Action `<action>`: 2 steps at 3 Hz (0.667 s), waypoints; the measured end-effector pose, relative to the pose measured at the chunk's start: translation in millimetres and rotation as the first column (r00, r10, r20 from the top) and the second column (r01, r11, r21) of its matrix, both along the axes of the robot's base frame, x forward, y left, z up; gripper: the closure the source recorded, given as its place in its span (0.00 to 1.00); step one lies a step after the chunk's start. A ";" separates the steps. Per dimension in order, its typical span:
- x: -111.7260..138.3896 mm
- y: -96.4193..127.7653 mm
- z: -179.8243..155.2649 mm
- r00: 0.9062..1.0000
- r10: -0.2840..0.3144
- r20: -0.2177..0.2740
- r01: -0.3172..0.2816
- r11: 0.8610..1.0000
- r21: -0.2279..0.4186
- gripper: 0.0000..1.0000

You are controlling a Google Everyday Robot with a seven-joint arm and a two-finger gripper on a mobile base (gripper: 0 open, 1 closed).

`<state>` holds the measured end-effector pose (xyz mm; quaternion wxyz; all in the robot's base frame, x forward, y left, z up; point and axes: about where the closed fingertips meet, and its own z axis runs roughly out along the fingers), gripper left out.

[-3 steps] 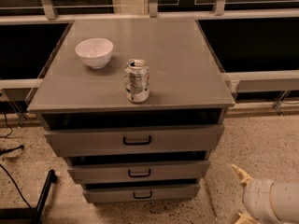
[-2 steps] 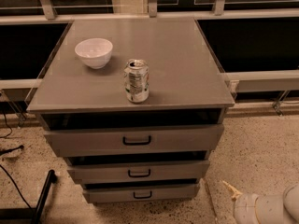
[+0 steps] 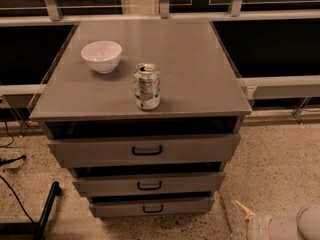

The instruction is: Open bottom drawer

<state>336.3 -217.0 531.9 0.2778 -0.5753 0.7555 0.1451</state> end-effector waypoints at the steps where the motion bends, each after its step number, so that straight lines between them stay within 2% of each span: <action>1: -6.9 11.3 -49.2 0.999 0.042 0.021 -0.043 0.999 0.029 0.00; 2: -8.3 21.1 -83.2 0.996 0.076 0.053 -0.079 0.995 0.063 0.00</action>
Offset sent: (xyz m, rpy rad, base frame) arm -0.0098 0.0303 -0.1228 0.1049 -0.0896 0.1152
